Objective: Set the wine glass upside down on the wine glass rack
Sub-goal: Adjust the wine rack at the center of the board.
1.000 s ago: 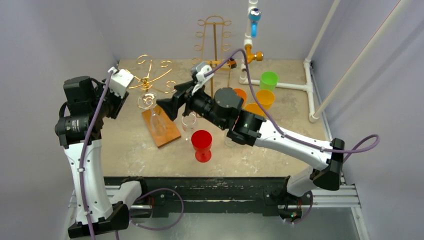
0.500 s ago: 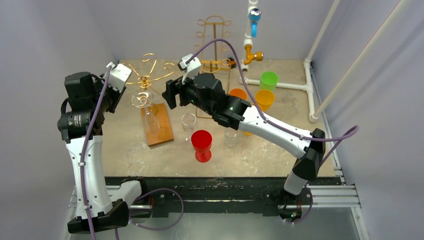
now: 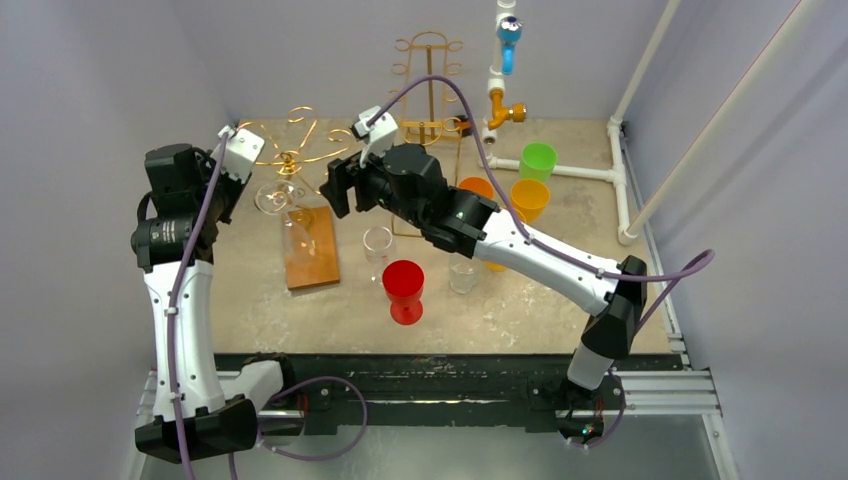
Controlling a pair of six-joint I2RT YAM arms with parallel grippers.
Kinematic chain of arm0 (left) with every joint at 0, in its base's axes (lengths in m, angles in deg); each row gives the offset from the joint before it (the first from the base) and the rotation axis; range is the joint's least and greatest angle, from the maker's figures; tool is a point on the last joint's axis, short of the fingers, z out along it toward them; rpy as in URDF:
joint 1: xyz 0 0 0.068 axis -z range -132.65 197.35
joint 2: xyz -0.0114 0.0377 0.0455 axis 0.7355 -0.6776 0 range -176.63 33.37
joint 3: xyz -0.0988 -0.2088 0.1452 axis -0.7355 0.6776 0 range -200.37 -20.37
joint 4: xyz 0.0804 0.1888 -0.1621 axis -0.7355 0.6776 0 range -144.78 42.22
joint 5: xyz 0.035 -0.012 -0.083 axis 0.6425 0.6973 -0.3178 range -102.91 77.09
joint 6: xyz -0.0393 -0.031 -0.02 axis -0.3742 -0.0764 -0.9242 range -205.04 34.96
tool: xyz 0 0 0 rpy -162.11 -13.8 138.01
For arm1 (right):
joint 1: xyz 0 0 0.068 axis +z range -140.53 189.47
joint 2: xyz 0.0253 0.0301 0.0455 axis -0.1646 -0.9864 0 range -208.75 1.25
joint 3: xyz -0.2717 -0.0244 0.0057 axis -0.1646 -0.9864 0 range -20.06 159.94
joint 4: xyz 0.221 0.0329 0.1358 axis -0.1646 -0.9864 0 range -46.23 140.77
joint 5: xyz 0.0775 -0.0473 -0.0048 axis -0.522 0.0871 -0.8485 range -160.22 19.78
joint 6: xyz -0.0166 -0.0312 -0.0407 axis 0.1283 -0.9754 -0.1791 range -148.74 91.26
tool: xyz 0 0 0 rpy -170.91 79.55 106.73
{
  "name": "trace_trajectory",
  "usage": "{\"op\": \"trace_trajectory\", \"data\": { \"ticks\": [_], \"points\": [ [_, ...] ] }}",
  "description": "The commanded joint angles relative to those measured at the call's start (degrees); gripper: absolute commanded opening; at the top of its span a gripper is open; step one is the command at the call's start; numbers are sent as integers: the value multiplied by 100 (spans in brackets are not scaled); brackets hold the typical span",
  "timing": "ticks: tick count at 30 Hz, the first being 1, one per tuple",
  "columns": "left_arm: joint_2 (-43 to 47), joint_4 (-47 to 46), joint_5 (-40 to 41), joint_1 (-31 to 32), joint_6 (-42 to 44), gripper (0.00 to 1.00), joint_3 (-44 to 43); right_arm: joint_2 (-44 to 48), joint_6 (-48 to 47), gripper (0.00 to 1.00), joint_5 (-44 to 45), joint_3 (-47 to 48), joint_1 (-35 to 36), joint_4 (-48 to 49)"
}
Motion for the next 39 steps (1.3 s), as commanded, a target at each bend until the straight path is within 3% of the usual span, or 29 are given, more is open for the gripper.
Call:
{"op": "trace_trajectory", "data": {
  "ticks": [1,7,12,17,21,39],
  "points": [
    [39,90,1036,4,-310,27,34,-11,-125,80,-55,564,-47,62],
    [215,162,986,3,-262,27,-6,-182,-154,82,-208,973,-290,-93],
    [225,432,702,-3,-306,29,-150,-862,-211,82,-321,2014,-467,-672],
    [121,931,257,-2,-349,54,-540,-1389,-314,82,-353,2685,-537,-1074],
    [97,1106,59,2,-350,64,-660,-1548,-349,82,-313,2728,-658,-1019],
    [90,365,887,3,-253,51,-279,-2193,-112,78,-822,3564,-1047,-897]
  ]
}}
